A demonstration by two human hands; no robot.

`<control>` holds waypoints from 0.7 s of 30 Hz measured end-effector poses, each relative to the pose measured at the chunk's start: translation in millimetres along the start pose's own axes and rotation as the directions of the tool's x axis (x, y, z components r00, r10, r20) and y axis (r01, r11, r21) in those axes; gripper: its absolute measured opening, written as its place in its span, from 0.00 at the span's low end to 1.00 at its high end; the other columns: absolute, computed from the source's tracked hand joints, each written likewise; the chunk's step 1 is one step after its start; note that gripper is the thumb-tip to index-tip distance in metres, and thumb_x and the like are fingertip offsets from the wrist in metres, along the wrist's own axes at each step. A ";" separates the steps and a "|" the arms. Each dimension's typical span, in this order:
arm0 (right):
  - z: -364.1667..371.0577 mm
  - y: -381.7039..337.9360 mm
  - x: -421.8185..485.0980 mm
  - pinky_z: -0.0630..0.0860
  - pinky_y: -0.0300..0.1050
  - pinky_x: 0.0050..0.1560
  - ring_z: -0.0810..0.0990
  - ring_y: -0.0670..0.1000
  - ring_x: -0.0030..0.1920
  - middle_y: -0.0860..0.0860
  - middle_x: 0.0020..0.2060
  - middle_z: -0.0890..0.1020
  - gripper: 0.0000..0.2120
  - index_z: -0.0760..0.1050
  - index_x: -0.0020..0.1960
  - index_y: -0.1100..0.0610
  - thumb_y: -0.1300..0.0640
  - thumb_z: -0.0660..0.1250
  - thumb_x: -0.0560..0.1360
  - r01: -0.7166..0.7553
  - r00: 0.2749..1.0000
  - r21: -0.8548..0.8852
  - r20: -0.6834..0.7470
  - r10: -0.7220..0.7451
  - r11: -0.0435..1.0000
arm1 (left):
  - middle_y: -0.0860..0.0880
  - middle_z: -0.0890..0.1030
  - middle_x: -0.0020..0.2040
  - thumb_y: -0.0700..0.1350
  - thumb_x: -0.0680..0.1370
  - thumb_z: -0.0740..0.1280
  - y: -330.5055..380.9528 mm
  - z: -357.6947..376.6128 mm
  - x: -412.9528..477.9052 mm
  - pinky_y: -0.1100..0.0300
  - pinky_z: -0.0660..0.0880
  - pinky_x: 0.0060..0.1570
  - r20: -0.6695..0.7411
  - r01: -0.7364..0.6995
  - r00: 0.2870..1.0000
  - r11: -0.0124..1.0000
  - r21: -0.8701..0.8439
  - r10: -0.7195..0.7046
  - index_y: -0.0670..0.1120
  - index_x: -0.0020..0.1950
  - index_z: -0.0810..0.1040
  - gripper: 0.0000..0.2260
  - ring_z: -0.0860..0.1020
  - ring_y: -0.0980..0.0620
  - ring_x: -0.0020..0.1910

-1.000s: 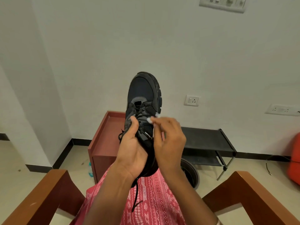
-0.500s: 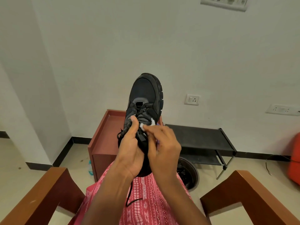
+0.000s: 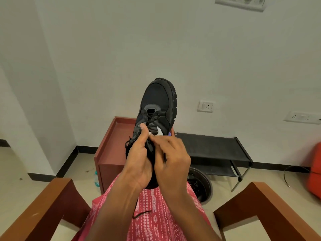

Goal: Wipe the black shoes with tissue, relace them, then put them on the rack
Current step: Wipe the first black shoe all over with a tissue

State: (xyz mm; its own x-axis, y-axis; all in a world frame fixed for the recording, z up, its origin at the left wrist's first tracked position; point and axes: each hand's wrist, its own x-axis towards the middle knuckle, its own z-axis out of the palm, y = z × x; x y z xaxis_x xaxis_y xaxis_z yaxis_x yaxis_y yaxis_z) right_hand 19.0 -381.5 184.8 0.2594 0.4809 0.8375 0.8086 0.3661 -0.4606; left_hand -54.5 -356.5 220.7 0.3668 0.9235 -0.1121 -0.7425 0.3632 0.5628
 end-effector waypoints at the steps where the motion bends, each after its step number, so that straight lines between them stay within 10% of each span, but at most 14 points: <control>1: 0.9 2.2 3.8 0.72 0.29 0.55 0.79 0.45 0.49 0.50 0.47 0.84 0.10 0.85 0.54 0.59 0.62 0.67 0.77 0.002 1.000 -0.008 -0.010 -0.002 1.000 | 0.43 0.85 0.53 0.55 0.81 0.61 -1.8 -0.1 0.2 0.58 0.80 0.51 -0.001 0.002 1.000 1.000 -0.002 -0.002 0.40 0.62 0.79 0.21 0.84 0.48 0.53; 9: 9.6 8.7 44.1 0.76 0.41 0.50 0.78 0.50 0.50 0.51 0.48 0.83 0.08 0.83 0.53 0.58 0.65 0.69 0.77 0.049 0.999 -0.067 -0.019 -0.051 0.997 | 0.42 0.81 0.63 0.53 0.80 0.61 -5.7 4.6 -2.9 0.53 0.71 0.68 0.061 0.037 0.998 0.993 -0.114 -0.031 0.42 0.65 0.78 0.20 0.80 0.46 0.62; 21: -8.4 28.1 21.5 0.73 0.33 0.53 0.79 0.49 0.50 0.50 0.47 0.82 0.10 0.84 0.54 0.58 0.68 0.71 0.76 0.053 0.999 -0.095 0.017 -0.052 0.994 | 0.40 0.81 0.63 0.57 0.81 0.60 -5.4 2.3 0.0 0.53 0.76 0.61 0.054 0.091 0.995 0.994 -0.064 -0.088 0.40 0.65 0.79 0.24 0.81 0.45 0.61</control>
State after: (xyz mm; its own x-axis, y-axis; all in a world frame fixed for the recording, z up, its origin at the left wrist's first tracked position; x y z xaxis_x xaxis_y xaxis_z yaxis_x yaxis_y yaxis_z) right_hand 51.7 -367.6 192.3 0.2081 0.4746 0.8552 0.8680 0.3135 -0.3852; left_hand -49.2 -358.7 219.6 0.4599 0.8802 -0.1170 -0.7404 0.4529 0.4967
